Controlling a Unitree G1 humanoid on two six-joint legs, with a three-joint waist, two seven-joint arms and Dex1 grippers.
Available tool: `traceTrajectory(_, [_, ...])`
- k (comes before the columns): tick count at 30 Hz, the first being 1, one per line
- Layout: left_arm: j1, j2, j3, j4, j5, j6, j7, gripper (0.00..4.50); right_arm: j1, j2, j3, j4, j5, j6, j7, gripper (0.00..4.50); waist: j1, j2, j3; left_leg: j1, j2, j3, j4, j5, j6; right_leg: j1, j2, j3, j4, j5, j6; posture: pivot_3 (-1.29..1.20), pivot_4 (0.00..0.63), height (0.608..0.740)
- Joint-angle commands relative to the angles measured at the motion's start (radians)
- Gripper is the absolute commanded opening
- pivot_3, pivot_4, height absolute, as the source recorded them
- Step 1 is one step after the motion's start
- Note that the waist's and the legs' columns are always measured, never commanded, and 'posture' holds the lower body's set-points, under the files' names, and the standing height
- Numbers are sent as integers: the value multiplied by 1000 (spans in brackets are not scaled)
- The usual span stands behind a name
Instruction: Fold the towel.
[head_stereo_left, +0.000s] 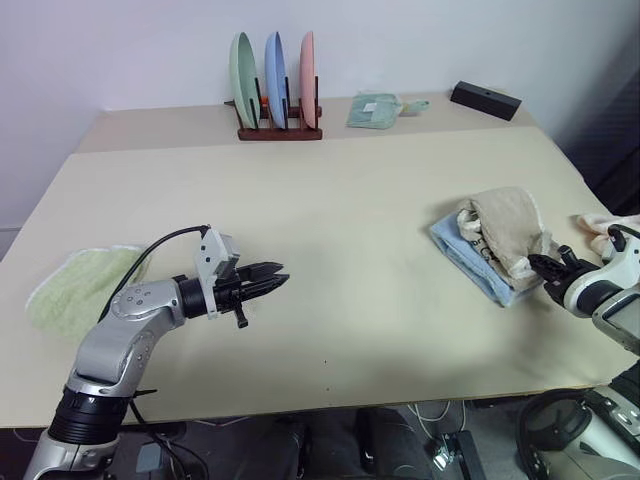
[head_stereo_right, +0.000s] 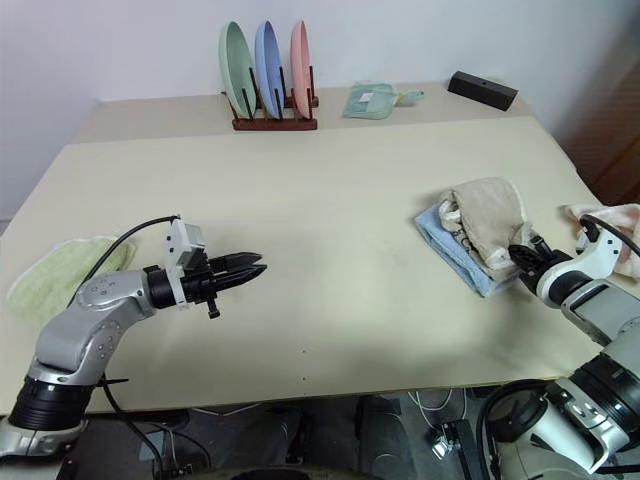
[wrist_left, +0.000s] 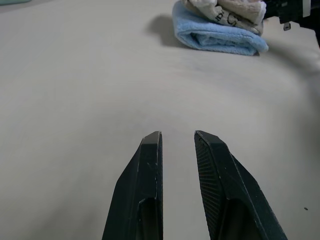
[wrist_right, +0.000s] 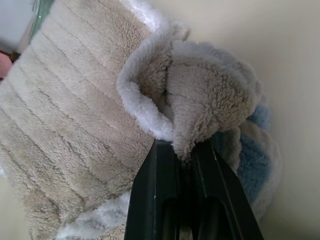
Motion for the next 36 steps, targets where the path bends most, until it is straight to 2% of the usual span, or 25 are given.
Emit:
traceTrajectory(1, [-7,0,0,-13,3,-17,-8,984,1,-8,13,-43,16,-30,13,26,1,0,0,0,0,0,0,0,0,0,0,0,0,0,0,0,150,737])
traceTrajectory(2, [-8,-2,-2,-14,4,-15,-6,984,2,-16,22,-42,14,-37,18,26,1,0,0,0,0,0,0,0,0,0,0,0,0,0,0,0,150,737])
traceTrajectory(5, [-6,-6,-7,-11,4,-14,-7,984,-9,-31,36,-51,22,-57,29,1066,0,0,0,0,0,0,0,0,0,0,0,0,0,0,0,0,150,737])
traceTrajectory(10, [-4,-4,-6,13,6,-25,-23,984,-26,-92,81,-124,1,-171,46,3443,0,1,0,0,0,0,0,0,0,0,0,0,0,0,0,0,150,737])
traceTrajectory(16, [-20,-6,42,58,18,-54,7,984,45,-329,270,-171,-122,-450,220,3443,0,2,1,0,0,0,0,0,0,0,0,-1,0,0,1,0,150,737])
traceTrajectory(21, [-21,9,113,113,35,-95,45,984,123,-465,529,-274,-210,-676,459,3443,-8,2,1,1,1,1,0,0,0,0,1,-1,0,0,1,0,150,737])
traceTrajectory(25, [2,23,145,122,51,-108,65,984,157,-472,736,-324,-263,-825,617,3443,-1,1,2,0,1,1,0,0,-1,0,1,-1,0,0,1,0,150,737])
traceTrajectory(28, [34,20,149,91,50,-103,79,984,168,-428,843,-313,-286,-913,687,3443,3,0,3,0,1,1,0,0,-1,0,1,-1,-1,0,1,0,150,737])
traceTrajectory(36, [154,28,179,-29,19,-74,104,984,122,-289,987,-178,-324,-1027,776,3443,2,-3,4,0,1,0,1,0,0,1,1,-1,-2,0,1,0,150,737])
